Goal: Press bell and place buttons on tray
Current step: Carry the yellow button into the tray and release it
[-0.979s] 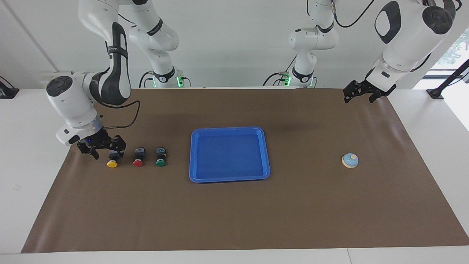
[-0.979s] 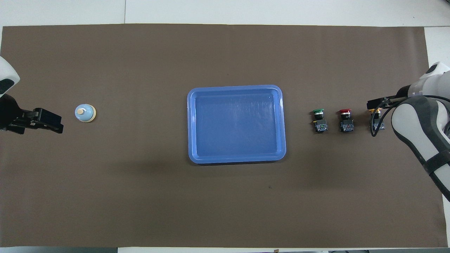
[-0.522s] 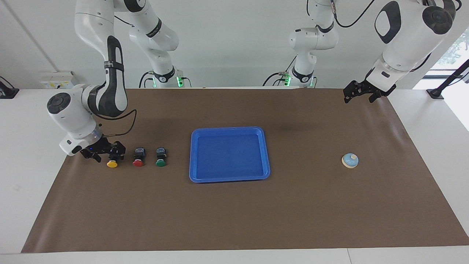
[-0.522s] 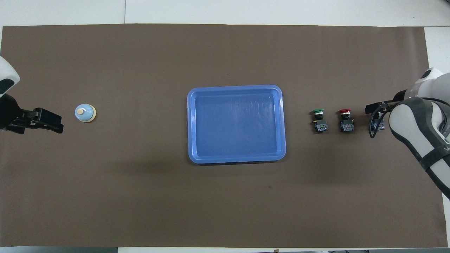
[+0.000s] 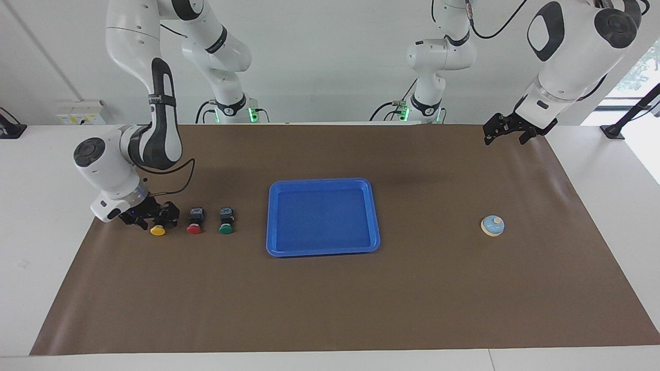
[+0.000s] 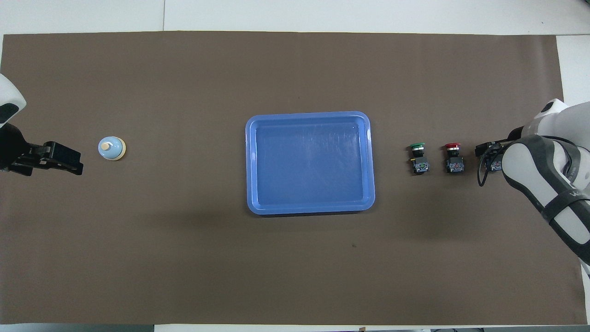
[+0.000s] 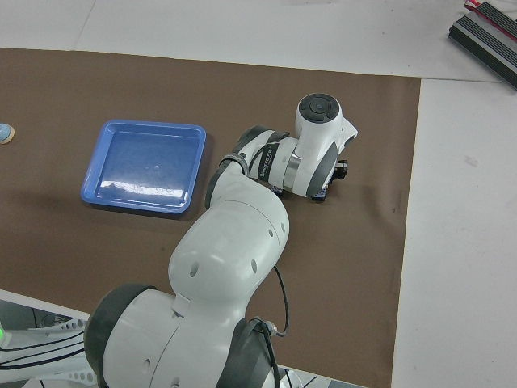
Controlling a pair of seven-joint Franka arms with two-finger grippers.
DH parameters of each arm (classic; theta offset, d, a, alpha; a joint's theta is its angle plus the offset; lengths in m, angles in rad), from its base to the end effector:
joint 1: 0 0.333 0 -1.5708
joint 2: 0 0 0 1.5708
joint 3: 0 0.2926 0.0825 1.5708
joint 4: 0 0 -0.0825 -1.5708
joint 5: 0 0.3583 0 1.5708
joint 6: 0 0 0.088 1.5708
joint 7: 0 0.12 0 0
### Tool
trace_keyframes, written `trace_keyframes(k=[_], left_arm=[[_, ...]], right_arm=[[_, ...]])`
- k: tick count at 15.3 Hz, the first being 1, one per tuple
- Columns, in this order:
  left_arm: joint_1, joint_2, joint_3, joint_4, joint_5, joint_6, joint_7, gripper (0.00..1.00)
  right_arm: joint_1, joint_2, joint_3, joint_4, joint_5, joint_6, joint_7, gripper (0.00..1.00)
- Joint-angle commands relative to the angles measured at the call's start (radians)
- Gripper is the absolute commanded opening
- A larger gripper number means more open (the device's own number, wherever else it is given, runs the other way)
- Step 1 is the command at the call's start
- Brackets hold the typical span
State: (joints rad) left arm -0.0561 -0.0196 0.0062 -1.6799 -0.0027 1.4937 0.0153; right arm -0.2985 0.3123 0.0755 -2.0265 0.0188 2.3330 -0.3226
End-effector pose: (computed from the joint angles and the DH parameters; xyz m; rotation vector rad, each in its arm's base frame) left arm 0.5072 -0.0256 0.5444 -3.1290 0.1020 0.2614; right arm 0.5566 -0.1265 0.2765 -3.1021 -0.1288 -0.0078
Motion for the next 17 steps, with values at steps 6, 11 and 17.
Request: trace_keyframes(k=[6,11,17], left_arm=[[0.012,-0.005,-0.005,0.009,-0.01,-0.012,-0.009,1.0],[0.012,-0.005,-0.008,0.009,-0.01,-0.012,-0.009,1.0],[0.012,-0.005,-0.005,0.009,-0.01,-0.012,-0.009,1.0]], right_arm=[[0.034,-0.021,0.021,0.142,0.021,-0.168,0.017,0.0],[0.215,-0.019,0.02,0.243,0.02,-0.268,0.32,0.0],[0.516,-0.003,0.02,0.243,0.015,-0.233,0.834,0.0]])
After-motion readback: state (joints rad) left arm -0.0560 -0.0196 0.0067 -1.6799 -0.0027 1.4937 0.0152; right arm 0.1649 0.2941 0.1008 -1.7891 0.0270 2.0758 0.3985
